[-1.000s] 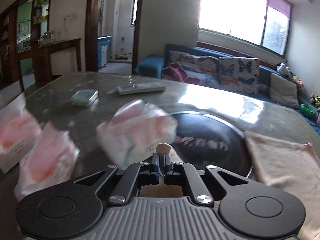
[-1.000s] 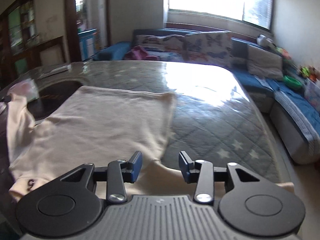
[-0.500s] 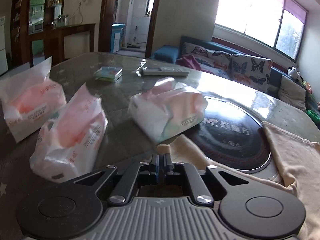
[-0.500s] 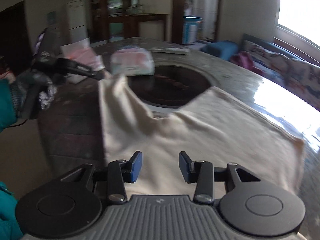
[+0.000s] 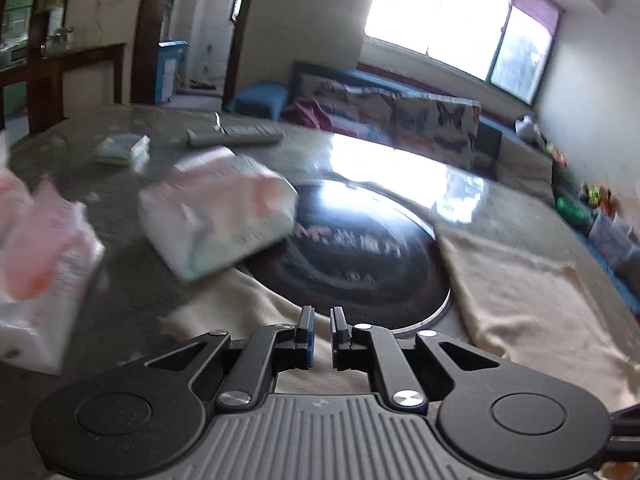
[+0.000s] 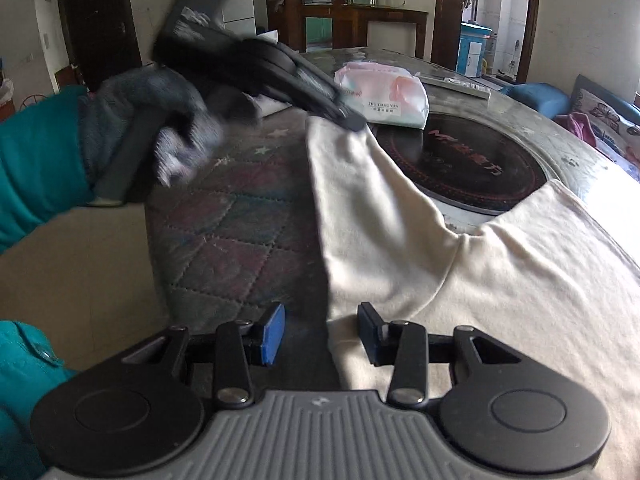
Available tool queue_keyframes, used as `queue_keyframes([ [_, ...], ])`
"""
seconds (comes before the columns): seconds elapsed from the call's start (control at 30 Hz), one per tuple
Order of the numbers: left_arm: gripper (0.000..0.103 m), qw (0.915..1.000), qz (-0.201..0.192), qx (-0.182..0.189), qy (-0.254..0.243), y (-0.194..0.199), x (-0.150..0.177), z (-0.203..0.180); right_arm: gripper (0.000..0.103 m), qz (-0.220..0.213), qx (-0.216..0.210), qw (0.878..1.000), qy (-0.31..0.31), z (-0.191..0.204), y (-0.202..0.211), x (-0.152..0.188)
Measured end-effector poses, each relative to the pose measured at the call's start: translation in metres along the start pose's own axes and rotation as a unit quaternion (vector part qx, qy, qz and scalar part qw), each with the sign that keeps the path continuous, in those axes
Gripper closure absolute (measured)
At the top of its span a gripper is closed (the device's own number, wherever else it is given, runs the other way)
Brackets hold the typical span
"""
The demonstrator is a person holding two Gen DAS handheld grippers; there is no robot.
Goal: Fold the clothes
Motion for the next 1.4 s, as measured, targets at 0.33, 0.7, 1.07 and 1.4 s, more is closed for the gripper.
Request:
queue_keyframes([
  [0.33, 0.094, 0.9987, 0.009, -0.049, 0.009, 0.001, 0.015, 0.027, 0.053, 0.000, 0.069, 0.993, -0.101, -0.075, -0.017, -0.021],
  [0.7, 0.094, 0.9979, 0.006, -0.062, 0.019, 0.013, 0.016, 0.042, 0.042, 0.011, 0.042, 0.992, -0.119, -0.104, -0.059, -0.039],
  [1.07, 0.094, 0.9972, 0.012, -0.072, 0.015, 0.011, 0.013, 0.038, 0.041, 0.006, 0.008, 0.994, -0.113, -0.073, -0.035, -0.022],
  [1.4, 0.089, 0.9992, 0.009, -0.036, -0.016, 0.020, 0.006, -0.005, 0.041, -0.017, 0.030, 0.994, -0.099, -0.068, 0.013, -0.003],
])
Point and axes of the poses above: each gripper's, at about its wrist camera, not at the fingertips, and y roughly against the way its jaws point, z to its left, x to its underside, the point moved 5 cm from there along -y, roughly the way its jaws point, and after that the axes turned 8 degrees about x, right-handed, at the moved point
